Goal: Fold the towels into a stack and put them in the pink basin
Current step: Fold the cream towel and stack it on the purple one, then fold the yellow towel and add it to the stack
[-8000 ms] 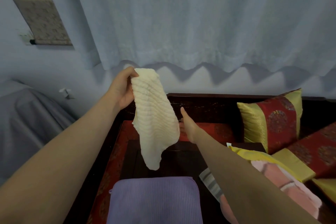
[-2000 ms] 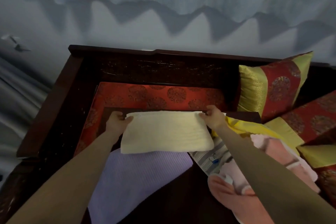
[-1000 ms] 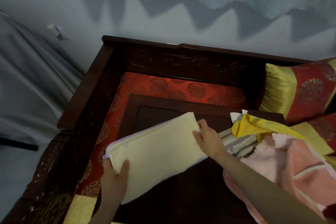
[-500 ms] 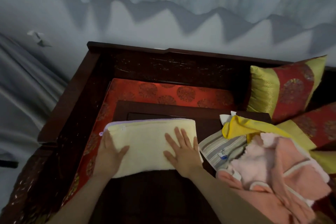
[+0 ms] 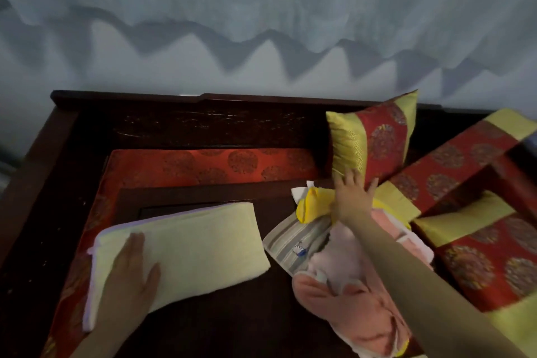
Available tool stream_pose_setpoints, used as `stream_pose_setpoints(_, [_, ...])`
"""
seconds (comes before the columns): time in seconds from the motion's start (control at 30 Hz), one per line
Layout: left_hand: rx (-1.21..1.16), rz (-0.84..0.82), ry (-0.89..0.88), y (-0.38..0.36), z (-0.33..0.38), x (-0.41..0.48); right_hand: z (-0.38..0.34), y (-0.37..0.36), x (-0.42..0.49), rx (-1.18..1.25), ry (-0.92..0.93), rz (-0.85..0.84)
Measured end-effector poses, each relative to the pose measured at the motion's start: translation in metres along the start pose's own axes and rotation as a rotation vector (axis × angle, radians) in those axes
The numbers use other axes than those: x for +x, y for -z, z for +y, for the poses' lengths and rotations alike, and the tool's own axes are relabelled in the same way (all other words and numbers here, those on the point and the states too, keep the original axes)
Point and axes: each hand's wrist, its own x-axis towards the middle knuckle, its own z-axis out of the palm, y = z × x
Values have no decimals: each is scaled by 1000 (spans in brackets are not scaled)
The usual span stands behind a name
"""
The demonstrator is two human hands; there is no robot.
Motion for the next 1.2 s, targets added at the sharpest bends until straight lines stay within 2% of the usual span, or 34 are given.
stream_pose_setpoints(0.07, [101,-156,-108,-13,16,2,27,-3,10,-17,-23,-103])
stream_pose_setpoints(0.1, [164,-219,-143,-17,24,4,37,0,13,25,-32,-92])
stream_pose_setpoints(0.2, [358,-378,-41,-14,55,15,52,44,14,383,-72,136])
stream_pose_setpoints(0.3, [359,-386,-10,-4,90,26,60,111,2,685,-29,415])
stream_pose_setpoints(0.43, [-54,-387,-150,5,158,35,59,198,-33,813,116,722])
stream_pose_setpoints(0.53, [-463,-363,-264,26,234,40,53,257,-60,917,246,822])
stream_pose_setpoints(0.63, [-809,-468,-211,52,296,56,46,310,-77,974,342,898])
stream_pose_setpoints(0.7, [-879,-575,-196,61,322,66,44,341,-79,1034,359,938])
stream_pose_setpoints(0.83, [-772,-862,-421,61,346,52,42,388,-56,1383,330,945])
stream_pose_setpoints(0.9, [-775,-923,-435,49,352,38,43,396,-38,1455,240,882])
stream_pose_setpoints(0.97, [-880,-903,-353,37,352,29,45,390,-24,1521,204,744])
stream_pose_setpoints(1.07, [-1158,-814,-144,40,348,23,43,347,-24,1648,274,294])
stream_pose_setpoints(1.13, [-1399,-837,-4,48,345,25,39,299,-32,1565,269,36])
stream_pose_setpoints(1.2, [-1615,-861,69,57,336,30,34,245,-40,1416,181,-126])
